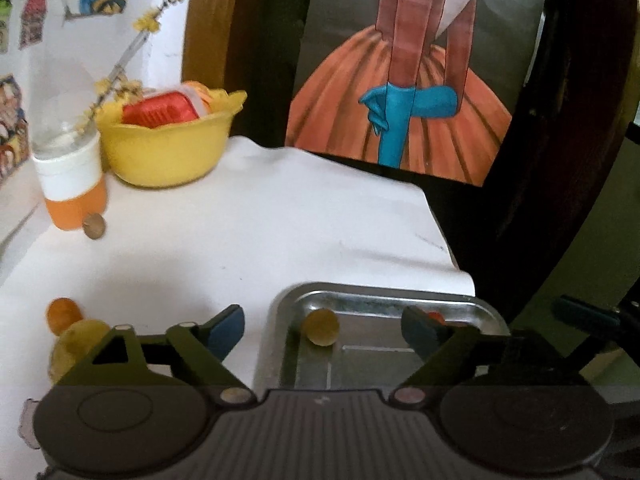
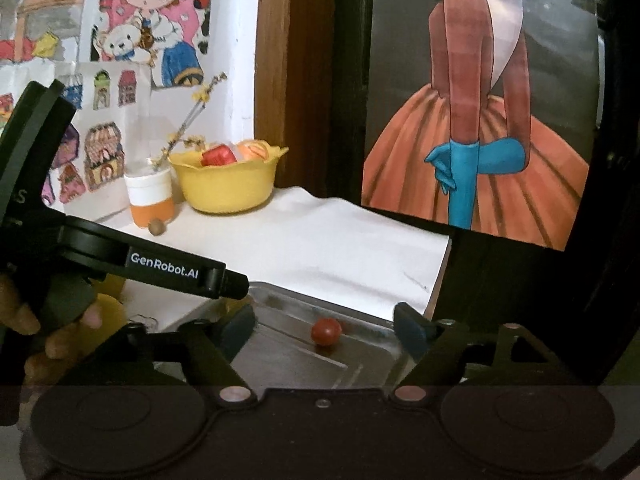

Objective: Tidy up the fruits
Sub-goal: 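Open left tool to drop brown fruit while right tool releases tomato in tray, then withdraw both tools from the tray back toward the fruit cluster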

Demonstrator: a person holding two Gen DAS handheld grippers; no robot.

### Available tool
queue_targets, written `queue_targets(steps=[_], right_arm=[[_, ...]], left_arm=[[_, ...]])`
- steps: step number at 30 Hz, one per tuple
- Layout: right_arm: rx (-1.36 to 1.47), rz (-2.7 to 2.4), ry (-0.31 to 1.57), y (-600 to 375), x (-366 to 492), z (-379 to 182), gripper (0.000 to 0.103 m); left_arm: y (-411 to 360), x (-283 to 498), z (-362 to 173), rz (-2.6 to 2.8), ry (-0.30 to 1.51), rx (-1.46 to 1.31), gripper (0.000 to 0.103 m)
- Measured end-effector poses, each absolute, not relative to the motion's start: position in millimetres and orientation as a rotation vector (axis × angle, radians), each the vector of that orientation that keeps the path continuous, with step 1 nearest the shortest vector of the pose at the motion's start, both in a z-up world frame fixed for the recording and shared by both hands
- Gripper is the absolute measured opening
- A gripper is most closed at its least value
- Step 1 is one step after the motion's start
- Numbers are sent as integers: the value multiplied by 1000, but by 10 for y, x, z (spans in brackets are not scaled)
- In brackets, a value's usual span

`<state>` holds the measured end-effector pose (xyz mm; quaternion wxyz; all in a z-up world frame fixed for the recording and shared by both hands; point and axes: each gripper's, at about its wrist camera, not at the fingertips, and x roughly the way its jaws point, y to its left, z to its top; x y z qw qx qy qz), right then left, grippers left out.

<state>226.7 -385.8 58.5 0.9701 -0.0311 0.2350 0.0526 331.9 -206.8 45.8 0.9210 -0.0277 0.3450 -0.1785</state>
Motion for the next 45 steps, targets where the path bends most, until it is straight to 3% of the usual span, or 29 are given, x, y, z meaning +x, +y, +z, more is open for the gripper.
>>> queue_targets(steps=[8, 25, 45], right_arm=[[-62, 124, 408, -3657, 1923, 872, 102], [-37, 176, 349, -3157, 1124, 1145, 102], [-46, 220, 355, -2348, 393, 870, 103]], left_arm=[[-1835, 3017, 773, -346, 632, -88, 102], [-1143, 2229, 1122, -274, 533, -121, 103], [-253, 1475, 1014, -185, 551, -124, 103]])
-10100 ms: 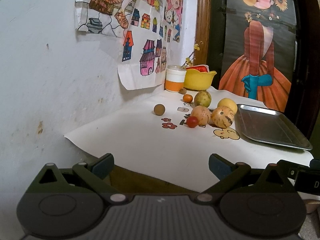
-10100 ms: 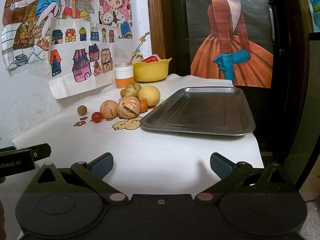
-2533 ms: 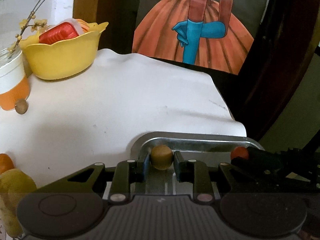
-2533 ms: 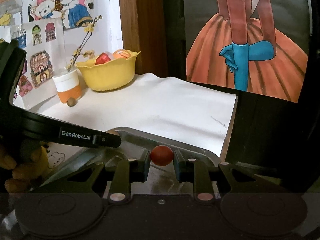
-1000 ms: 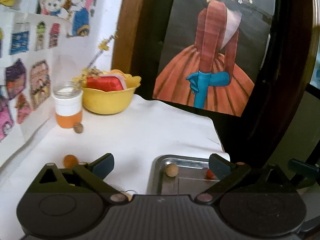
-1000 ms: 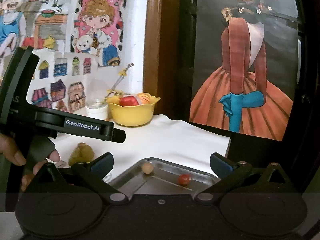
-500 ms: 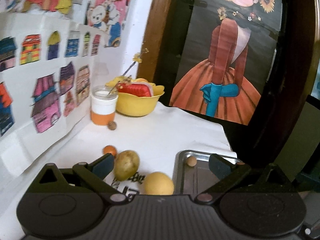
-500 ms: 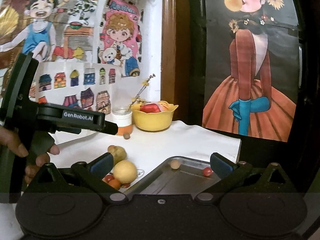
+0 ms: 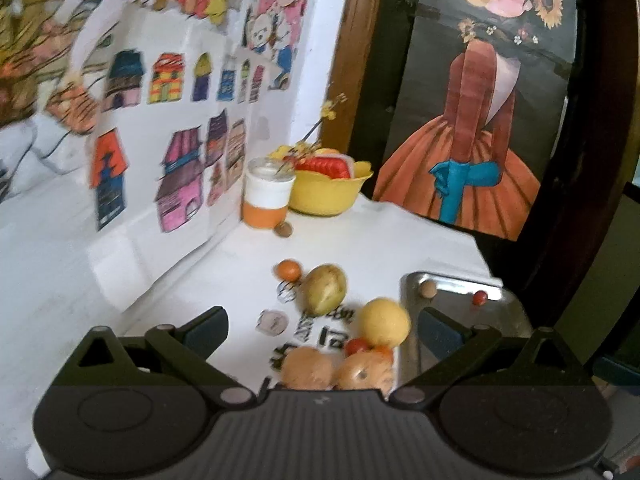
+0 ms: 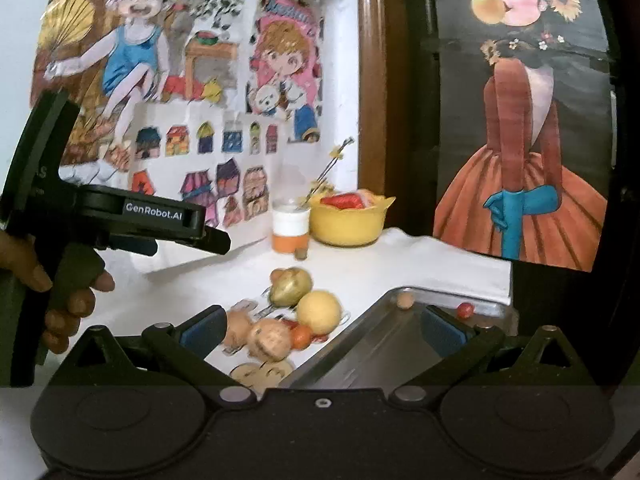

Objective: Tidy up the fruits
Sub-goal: 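Withdraw both tools from the tray back toward the fruit cluster, then grasp large tan round fruit with left tool while right tool grasps striped pepino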

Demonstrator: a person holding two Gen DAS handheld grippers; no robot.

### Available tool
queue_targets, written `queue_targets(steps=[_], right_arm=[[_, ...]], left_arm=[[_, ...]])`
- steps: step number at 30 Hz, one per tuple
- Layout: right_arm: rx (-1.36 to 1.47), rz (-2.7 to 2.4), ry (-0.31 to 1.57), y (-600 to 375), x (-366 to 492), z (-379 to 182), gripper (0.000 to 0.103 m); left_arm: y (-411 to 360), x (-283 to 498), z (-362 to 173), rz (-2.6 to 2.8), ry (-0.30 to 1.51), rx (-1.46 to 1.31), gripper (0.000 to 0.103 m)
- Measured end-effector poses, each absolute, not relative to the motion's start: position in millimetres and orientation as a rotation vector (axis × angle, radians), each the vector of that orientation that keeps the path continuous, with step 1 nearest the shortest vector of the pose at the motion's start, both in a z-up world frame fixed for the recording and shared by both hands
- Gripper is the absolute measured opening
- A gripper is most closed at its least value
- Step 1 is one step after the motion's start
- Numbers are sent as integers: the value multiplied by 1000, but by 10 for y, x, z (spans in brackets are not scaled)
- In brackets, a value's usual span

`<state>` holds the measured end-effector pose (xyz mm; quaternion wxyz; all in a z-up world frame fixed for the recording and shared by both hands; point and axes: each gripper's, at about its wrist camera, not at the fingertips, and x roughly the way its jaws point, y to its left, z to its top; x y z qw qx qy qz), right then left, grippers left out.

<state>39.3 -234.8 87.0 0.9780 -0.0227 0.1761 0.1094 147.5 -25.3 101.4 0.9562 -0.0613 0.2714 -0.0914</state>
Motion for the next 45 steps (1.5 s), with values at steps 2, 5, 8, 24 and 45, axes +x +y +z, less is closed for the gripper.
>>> queue_targets(steps=[2, 5, 8, 24, 45], right_arm=[[-53, 224, 369, -2262, 355, 826, 103], [-60, 229, 402, -2151, 327, 763, 103], [-59, 220, 441, -2048, 294, 676, 103], [-100, 213, 630, -1729, 323, 268, 102], [-164, 142, 567, -1643, 757, 297, 102]], left_arm=[[-176, 1433, 962, -180, 564, -116, 103], [-67, 1381, 869, -172, 586, -107, 103], [19, 1334, 756, -180, 622, -81, 103], [262, 1189, 294, -244, 704, 36, 103], [95, 1665, 194, -324, 653, 43, 103]])
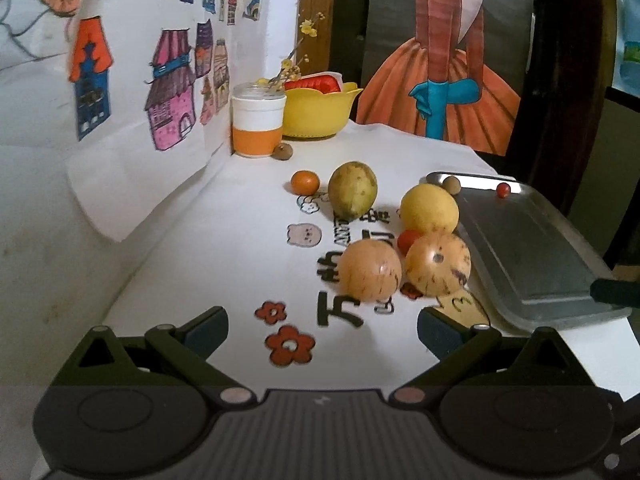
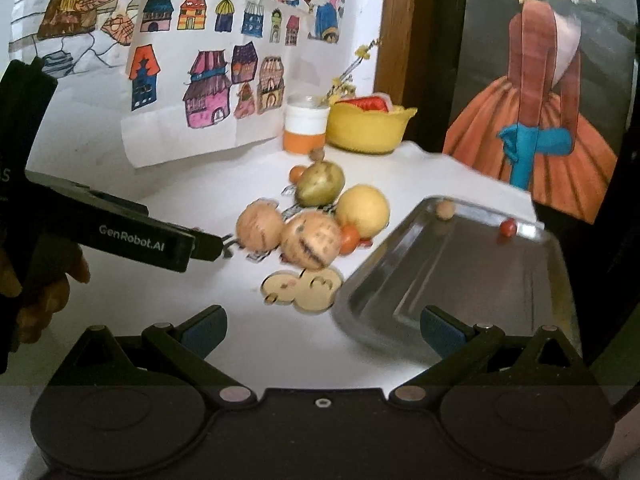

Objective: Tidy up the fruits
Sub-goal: 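Grasp large tan round fruit with left tool while right tool grasps striped pepino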

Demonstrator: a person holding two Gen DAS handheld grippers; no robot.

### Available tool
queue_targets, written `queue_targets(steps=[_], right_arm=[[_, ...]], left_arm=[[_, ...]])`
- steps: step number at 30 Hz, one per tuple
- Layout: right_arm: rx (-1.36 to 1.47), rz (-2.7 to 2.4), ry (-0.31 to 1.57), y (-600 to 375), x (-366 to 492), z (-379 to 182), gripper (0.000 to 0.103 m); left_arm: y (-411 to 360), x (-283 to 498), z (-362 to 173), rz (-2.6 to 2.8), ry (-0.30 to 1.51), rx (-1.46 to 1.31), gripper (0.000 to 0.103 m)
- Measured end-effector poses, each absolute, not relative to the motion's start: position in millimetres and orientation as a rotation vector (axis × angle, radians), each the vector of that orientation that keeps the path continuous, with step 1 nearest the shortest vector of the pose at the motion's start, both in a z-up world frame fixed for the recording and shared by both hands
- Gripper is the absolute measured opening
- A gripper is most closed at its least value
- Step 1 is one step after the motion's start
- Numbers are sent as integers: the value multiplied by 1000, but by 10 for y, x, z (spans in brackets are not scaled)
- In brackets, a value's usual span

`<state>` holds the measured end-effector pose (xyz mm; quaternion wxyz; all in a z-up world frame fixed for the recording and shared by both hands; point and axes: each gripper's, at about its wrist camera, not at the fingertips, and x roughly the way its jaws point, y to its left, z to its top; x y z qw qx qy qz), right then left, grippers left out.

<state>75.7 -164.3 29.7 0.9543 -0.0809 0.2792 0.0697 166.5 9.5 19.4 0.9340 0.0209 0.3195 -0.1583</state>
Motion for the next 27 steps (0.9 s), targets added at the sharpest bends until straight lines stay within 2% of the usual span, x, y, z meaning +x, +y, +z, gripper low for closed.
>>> queue_targets(steps=[18, 27], right_arm=[[-435, 181, 588, -1466, 1350, 185, 102], [-461, 190, 550, -1395, 1531, 157, 88]], left_arm=[[-32, 2097, 80, -364, 699, 0, 102], [-23, 2210, 62, -404, 710, -79, 101]])
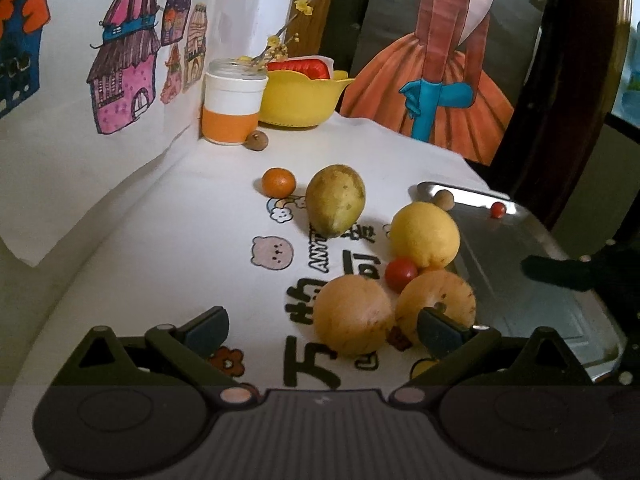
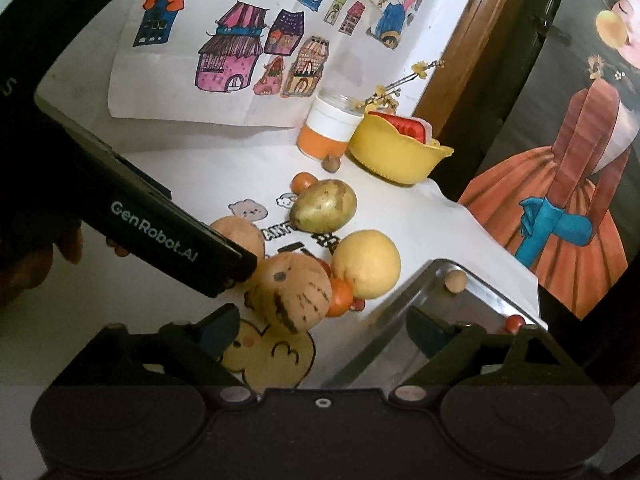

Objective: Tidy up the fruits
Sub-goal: 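Grasp large tan round fruit with left tool while right tool grasps striped pepino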

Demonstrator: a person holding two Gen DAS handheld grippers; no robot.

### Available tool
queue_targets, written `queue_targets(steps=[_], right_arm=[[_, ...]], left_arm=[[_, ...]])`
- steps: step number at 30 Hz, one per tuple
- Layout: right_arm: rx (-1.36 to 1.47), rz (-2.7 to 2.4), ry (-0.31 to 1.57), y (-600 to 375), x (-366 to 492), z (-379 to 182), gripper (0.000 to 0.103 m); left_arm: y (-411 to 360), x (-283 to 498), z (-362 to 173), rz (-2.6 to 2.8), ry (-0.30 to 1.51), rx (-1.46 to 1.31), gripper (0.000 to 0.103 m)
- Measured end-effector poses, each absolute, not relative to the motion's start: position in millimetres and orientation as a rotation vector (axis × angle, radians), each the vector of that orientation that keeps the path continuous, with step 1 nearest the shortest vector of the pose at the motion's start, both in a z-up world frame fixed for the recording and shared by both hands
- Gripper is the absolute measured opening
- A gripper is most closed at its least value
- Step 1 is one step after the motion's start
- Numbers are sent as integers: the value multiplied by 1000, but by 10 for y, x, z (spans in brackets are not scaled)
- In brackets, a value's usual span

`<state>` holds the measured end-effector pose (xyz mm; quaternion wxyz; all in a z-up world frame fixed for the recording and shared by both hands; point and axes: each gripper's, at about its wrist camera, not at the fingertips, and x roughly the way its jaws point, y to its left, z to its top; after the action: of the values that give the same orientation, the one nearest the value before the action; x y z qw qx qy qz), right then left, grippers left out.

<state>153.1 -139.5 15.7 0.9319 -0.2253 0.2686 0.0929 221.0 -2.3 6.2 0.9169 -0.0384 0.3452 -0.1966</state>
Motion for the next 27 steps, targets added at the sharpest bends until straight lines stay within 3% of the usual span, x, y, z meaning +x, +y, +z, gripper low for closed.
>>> queue_targets(steps=[19, 27], right_arm=[[-451, 266, 547, -1264, 1682, 76, 50], [-446, 263, 547, -1281, 1705, 57, 51]], left_arm=[[-9, 2303, 28, -443, 747, -157, 67], [-65, 2312, 29, -440, 744, -142, 63]])
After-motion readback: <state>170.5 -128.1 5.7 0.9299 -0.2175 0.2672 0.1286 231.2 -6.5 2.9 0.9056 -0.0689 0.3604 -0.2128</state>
